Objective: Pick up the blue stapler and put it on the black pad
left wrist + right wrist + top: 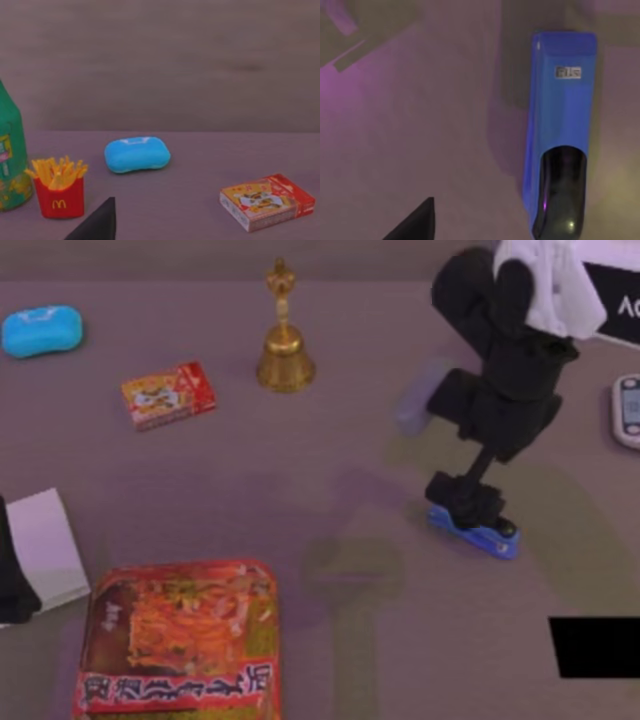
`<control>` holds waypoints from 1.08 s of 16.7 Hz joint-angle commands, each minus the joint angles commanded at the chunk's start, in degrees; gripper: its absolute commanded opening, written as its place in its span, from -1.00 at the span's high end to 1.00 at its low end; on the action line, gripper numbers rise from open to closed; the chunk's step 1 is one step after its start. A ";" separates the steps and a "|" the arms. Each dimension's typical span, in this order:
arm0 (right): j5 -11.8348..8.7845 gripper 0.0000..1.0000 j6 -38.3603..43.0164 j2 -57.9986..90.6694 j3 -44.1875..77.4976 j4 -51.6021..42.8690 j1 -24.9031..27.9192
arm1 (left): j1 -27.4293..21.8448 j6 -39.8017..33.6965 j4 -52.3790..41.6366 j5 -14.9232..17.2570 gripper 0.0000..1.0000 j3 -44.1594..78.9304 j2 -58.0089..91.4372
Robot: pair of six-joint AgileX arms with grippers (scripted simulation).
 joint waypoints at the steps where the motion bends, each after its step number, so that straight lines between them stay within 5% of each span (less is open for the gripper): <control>1: 0.01 -1.00 0.06 0.82 -1.76 2.84 0.03 | 0.00 0.00 0.00 0.00 -1.00 0.00 0.00; 10: 0.04 -1.00 0.26 4.25 -9.00 13.32 0.21 | 0.00 0.00 0.00 0.00 -1.00 0.00 0.00; 18: 0.04 0.21 0.26 4.25 -9.00 13.32 0.21 | 0.00 0.00 0.00 0.00 -1.00 0.00 0.00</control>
